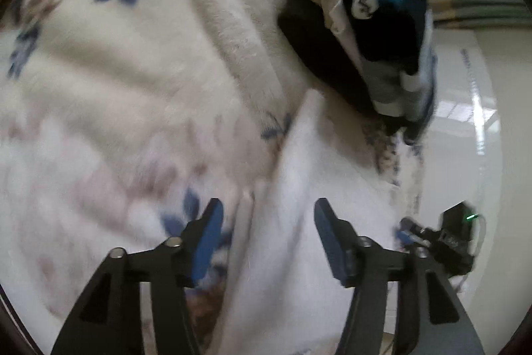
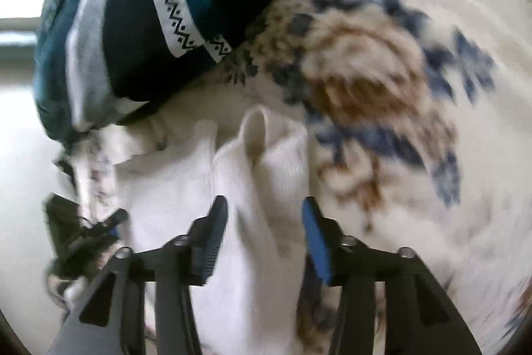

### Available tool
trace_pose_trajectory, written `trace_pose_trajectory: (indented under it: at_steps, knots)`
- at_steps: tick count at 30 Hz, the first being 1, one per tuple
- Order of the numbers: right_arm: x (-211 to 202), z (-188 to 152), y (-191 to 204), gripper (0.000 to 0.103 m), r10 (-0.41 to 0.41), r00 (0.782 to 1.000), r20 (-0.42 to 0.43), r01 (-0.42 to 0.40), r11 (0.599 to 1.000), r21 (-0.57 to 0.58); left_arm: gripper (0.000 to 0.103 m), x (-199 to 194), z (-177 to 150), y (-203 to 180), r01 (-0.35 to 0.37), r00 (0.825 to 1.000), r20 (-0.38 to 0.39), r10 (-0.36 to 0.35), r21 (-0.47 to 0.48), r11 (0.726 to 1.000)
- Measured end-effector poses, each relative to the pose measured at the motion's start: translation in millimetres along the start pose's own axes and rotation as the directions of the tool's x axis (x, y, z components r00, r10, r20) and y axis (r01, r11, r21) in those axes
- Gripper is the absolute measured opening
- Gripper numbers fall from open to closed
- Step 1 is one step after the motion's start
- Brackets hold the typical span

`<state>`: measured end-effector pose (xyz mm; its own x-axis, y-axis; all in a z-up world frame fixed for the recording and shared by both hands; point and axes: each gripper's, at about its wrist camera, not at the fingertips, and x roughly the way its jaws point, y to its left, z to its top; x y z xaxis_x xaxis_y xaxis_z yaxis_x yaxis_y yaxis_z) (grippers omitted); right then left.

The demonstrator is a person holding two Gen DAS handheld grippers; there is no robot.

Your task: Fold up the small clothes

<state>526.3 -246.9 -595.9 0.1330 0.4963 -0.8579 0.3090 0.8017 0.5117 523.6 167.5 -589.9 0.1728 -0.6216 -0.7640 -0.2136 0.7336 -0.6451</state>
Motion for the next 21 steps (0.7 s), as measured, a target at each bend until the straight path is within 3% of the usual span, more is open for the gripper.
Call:
trace_pose_trajectory:
  at_steps: [2, 6, 10, 13, 14, 15, 16, 17, 18, 21]
  knots:
    - [-6.4, -20.3, -18.8, 0.067, 0.085, 0.996, -0.024, -0.083, 0.994, 0.064, 0.07, -3.5, -15.3, 10.7, 0.067, 0.998, -0.012, -0.067, -0.021, 0.998]
    - [12.1, -61.4, -44.2, 0.089, 0.273, 0.957, -0.099, -0.258, 0.956, 0.141, 0.07, 32.6, -38.5, 32.4, 0.125, 0.985, -0.115, -0.129, -0.045, 0.991]
    - [60.5, -83.7, -50.6, 0.094, 0.392, 0.901, -0.187, -0.358, 0.914, 0.192, 0.074, 62.5, -44.3, 24.4, 0.192, 0.97, -0.147, -0.195, -0.038, 0.981]
    - [92.7, -85.6, -40.3, 0.095, 0.408, 0.872, -0.271, -0.371, 0.911, 0.179, 0.074, 65.4, -38.8, 16.5, 0.203, 0.968, -0.144, -0.206, -0.037, 0.979]
    - [102.5, -84.9, -35.9, 0.096, 0.407, 0.864, -0.296, -0.369, 0.912, 0.179, 0.066, 64.2, -38.5, 12.0, 0.21, 0.967, -0.14, -0.211, -0.024, 0.977]
    - [109.3, -83.3, -30.3, 0.094, 0.401, 0.862, -0.31, -0.364, 0.915, 0.172, 0.053, 65.8, -40.3, 3.7, 0.199, 0.971, -0.136, -0.198, -0.004, 0.98]
    - [110.7, -81.9, -26.0, 0.088, 0.399, 0.864, -0.305, -0.366, 0.916, 0.162, 0.033, 65.0, -41.5, -1.6, 0.19, 0.974, -0.13, -0.188, 0.004, 0.982]
    - [108.7, -80.2, -18.2, 0.069, 0.392, 0.875, -0.286, -0.367, 0.92, 0.137, 0.03, 58.2, -42.5, -4.9, 0.191, 0.976, -0.11, -0.19, -0.001, 0.982]
    - [106.3, -80.2, -14.0, 0.06, 0.366, 0.888, -0.279, -0.345, 0.931, 0.122, 0.029, 54.1, -43.1, -7.8, 0.196, 0.975, -0.103, -0.197, -0.012, 0.98]
    - [84.7, -85.6, 3.6, 0.05, 0.331, 0.91, -0.251, -0.324, 0.944, 0.069, 0.026, 28.1, -50.4, -19.7, 0.253, 0.963, -0.08, -0.256, -0.047, 0.966]
